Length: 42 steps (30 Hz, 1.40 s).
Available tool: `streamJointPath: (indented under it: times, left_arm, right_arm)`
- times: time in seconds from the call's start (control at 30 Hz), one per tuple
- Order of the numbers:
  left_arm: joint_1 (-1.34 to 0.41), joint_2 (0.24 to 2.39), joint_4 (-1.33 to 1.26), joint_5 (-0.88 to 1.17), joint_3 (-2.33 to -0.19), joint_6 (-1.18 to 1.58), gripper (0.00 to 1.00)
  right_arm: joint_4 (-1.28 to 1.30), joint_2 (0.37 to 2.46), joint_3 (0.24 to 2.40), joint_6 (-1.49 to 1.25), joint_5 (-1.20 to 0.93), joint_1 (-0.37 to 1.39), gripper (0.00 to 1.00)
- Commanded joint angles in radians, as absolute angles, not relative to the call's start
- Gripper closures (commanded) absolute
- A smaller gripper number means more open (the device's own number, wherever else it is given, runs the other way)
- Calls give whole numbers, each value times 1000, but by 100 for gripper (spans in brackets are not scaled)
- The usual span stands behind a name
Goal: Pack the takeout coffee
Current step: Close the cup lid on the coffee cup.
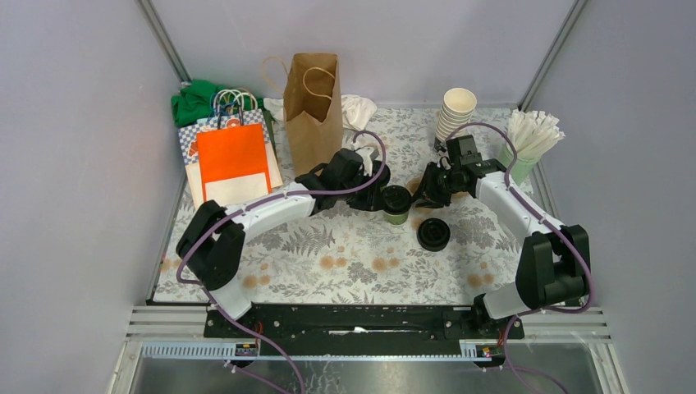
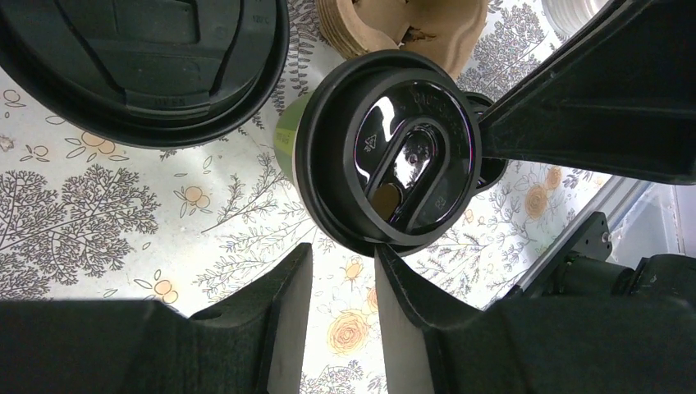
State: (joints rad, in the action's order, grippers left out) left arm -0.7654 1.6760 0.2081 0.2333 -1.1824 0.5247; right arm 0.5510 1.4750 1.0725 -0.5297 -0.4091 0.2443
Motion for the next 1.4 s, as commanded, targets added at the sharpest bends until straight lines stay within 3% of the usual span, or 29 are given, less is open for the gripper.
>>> streamJointPath:
  times: [0.0, 0.17, 0.53, 0.57, 0.73, 0.87, 1.0, 1.37]
  left_arm:
    - [-762, 1641, 157, 252, -1180, 531, 62]
    - [-762, 1662, 145, 258, -1184, 530, 62]
    - [-759, 1620, 93, 270, -1151, 546, 62]
    - [-757, 1611, 95, 270, -1148, 546, 62]
    - [-724, 1582, 31, 298, -1091, 581, 62]
    - [-716, 1566, -42, 304, -1047, 623, 56]
    - [-709, 1551, -135, 303, -992, 678, 53]
    - [-678, 1538, -335, 316, -888, 801, 66]
  right_arm:
    - [597, 1445, 1109, -499, -366, 253, 64]
    - [616, 1408, 1109, -490, -306, 253, 51]
    - [619, 1361, 1109, -476, -292, 253, 43]
    - [609, 1355, 1103, -475, -303, 253, 39]
    - [528, 1329, 1083, -455, -359, 255, 2]
    - [573, 1372, 1155, -411, -272, 299, 1]
    - [624, 1429, 1230, -396, -160, 386, 8]
    - [692, 1516, 1331, -383, -30, 487, 10]
